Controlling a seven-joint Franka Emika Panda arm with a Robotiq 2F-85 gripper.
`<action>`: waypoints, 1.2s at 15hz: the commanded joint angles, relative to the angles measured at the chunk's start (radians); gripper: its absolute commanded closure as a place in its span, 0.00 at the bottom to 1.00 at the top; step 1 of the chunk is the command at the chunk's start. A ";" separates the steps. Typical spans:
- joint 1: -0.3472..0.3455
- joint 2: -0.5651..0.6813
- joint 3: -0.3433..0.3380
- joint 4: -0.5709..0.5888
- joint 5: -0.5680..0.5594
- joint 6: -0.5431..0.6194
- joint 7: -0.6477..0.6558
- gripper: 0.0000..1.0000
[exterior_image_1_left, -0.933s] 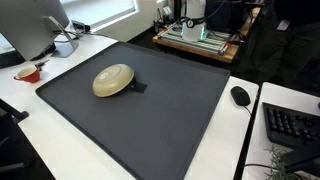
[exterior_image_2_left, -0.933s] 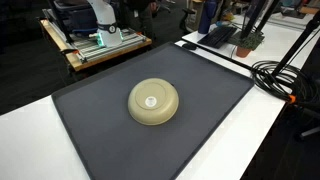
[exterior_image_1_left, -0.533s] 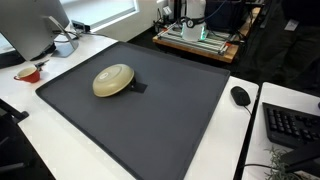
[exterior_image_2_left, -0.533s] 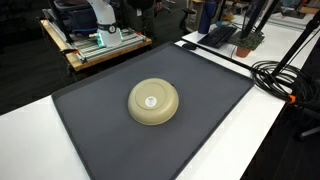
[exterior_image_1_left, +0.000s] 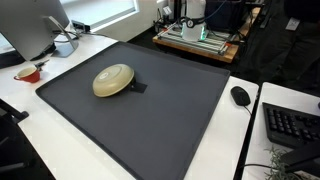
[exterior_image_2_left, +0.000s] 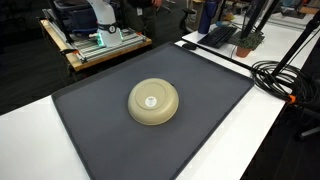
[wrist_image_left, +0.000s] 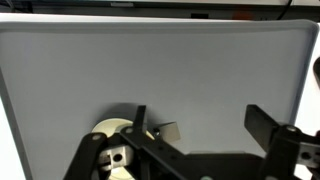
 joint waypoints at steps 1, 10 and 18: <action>-0.002 0.000 0.002 0.002 0.001 -0.002 -0.001 0.00; -0.002 0.000 0.002 0.002 0.001 -0.002 -0.001 0.00; -0.006 0.077 0.039 0.021 -0.035 0.073 0.039 0.00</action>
